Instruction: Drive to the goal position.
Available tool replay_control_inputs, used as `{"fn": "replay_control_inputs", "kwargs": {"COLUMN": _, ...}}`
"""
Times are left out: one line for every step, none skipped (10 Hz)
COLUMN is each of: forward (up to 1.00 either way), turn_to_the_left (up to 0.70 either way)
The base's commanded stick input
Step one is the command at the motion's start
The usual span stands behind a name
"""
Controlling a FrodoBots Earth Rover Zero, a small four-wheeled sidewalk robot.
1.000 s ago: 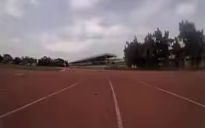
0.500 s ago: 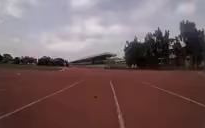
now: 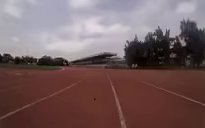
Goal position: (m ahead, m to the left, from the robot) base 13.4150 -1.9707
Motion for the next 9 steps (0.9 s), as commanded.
{"fn": "replay_control_inputs", "kwargs": {"forward": 0.45, "turn_to_the_left": 0.0}}
{"fn": "replay_control_inputs", "kwargs": {"forward": 0.45, "turn_to_the_left": 0.0}}
{"fn": "replay_control_inputs", "kwargs": {"forward": 0.45, "turn_to_the_left": 0.0}}
{"fn": "replay_control_inputs", "kwargs": {"forward": 0.45, "turn_to_the_left": 0.0}}
{"fn": "replay_control_inputs", "kwargs": {"forward": 0.45, "turn_to_the_left": 0.0}}
{"fn": "replay_control_inputs", "kwargs": {"forward": 0.45, "turn_to_the_left": 0.0}}
{"fn": "replay_control_inputs", "kwargs": {"forward": 0.45, "turn_to_the_left": 0.0}}
{"fn": "replay_control_inputs", "kwargs": {"forward": 0.45, "turn_to_the_left": 0.0}}
{"fn": "replay_control_inputs", "kwargs": {"forward": 0.45, "turn_to_the_left": 0.0}}
